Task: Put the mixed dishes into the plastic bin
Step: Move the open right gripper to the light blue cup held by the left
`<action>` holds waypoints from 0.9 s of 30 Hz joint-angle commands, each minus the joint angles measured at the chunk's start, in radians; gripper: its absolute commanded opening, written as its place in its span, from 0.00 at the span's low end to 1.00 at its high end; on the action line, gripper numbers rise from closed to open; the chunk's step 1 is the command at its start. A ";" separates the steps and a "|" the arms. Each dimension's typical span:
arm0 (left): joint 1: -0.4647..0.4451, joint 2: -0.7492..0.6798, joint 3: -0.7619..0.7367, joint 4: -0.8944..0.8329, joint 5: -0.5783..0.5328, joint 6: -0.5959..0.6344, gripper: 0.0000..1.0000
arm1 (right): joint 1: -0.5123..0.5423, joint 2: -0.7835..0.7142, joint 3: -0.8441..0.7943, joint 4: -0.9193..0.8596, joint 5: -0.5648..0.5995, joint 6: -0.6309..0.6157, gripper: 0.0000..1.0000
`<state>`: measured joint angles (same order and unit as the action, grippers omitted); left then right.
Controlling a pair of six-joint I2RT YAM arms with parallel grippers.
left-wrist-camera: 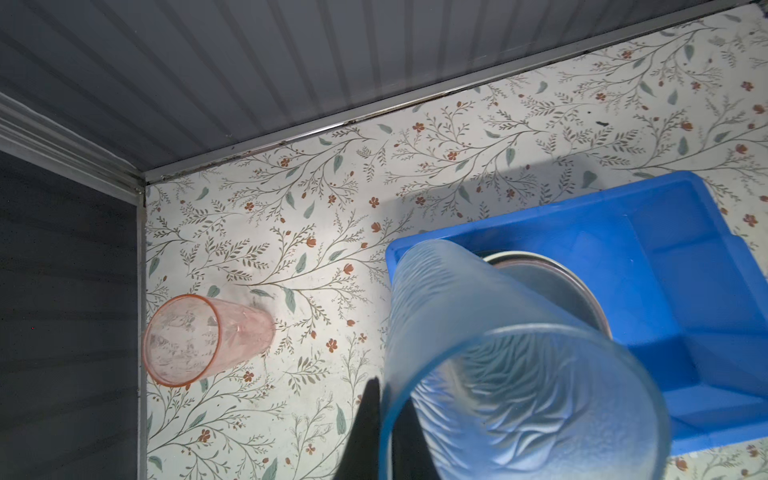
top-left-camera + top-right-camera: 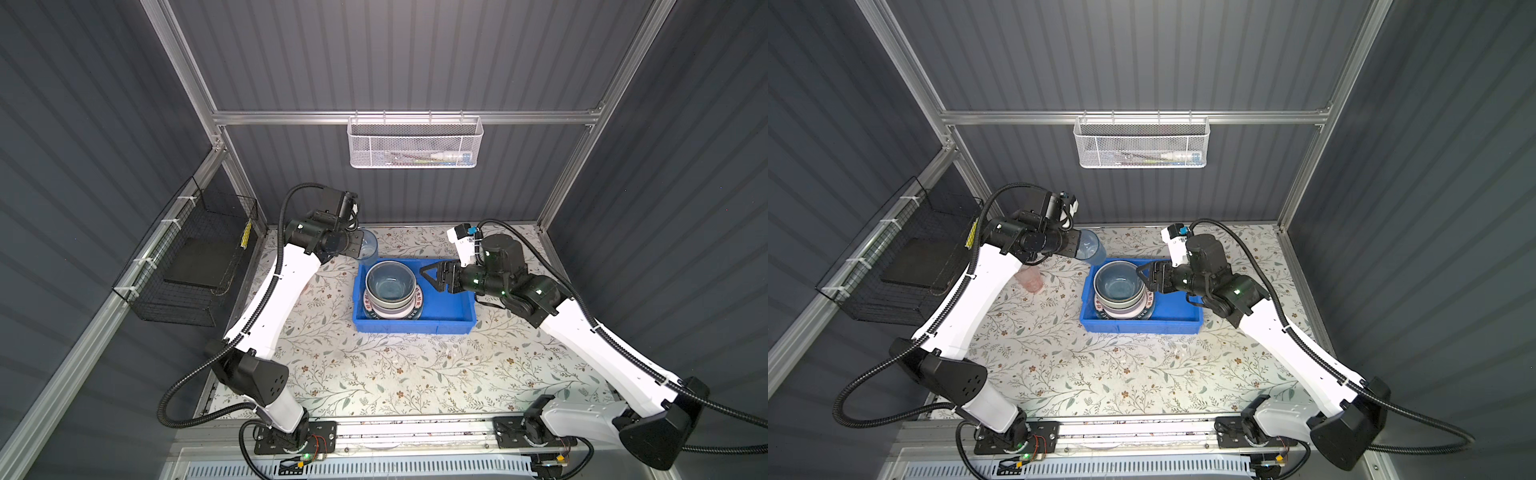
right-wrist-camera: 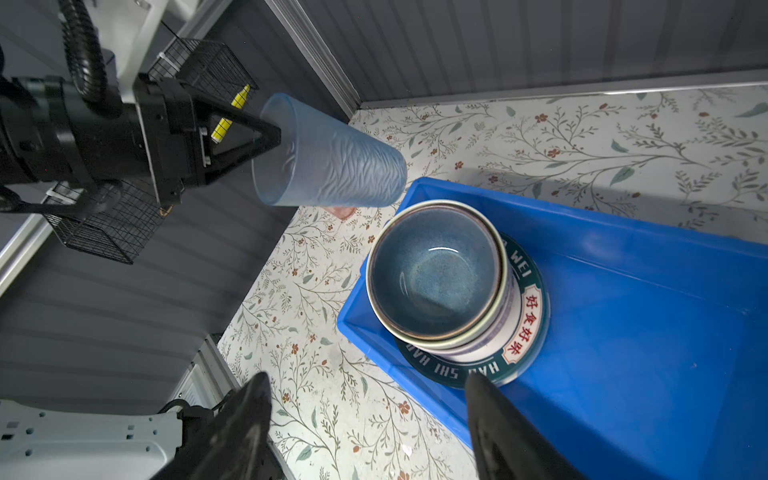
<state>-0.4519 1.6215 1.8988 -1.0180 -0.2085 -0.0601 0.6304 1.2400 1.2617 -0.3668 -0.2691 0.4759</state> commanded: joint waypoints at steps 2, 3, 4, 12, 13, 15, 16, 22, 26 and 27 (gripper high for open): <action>-0.033 -0.071 -0.052 0.074 0.050 -0.038 0.00 | 0.004 0.041 0.065 0.023 -0.037 0.032 0.72; -0.041 -0.078 -0.063 0.085 0.058 -0.046 0.00 | 0.006 0.053 0.082 0.014 -0.025 0.034 0.71; -0.049 -0.085 -0.071 0.095 0.066 -0.052 0.00 | 0.005 0.062 0.097 0.000 -0.010 0.034 0.70; -0.101 -0.100 -0.123 0.164 0.129 -0.096 0.00 | 0.018 0.129 0.201 -0.093 0.066 -0.004 0.60; -0.105 -0.100 -0.131 0.174 0.136 -0.101 0.00 | 0.023 0.137 0.214 -0.103 0.071 -0.009 0.59; -0.117 -0.100 -0.146 0.193 0.143 -0.110 0.00 | 0.038 0.155 0.248 -0.127 0.084 -0.025 0.57; -0.120 -0.098 -0.150 0.199 0.143 -0.114 0.00 | 0.044 0.162 0.262 -0.138 0.094 -0.032 0.57; -0.141 -0.080 -0.151 0.214 0.139 -0.123 0.00 | 0.058 0.221 0.341 -0.189 0.148 -0.060 0.53; -0.149 -0.068 -0.144 0.218 0.138 -0.124 0.00 | 0.060 0.274 0.397 -0.219 0.142 -0.067 0.51; -0.151 -0.065 -0.140 0.217 0.138 -0.123 0.00 | 0.061 0.286 0.410 -0.221 0.135 -0.069 0.51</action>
<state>-0.5949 1.5490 1.7470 -0.8322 -0.0845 -0.1680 0.6872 1.4990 1.6325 -0.5488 -0.1444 0.4305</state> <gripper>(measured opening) 0.078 0.513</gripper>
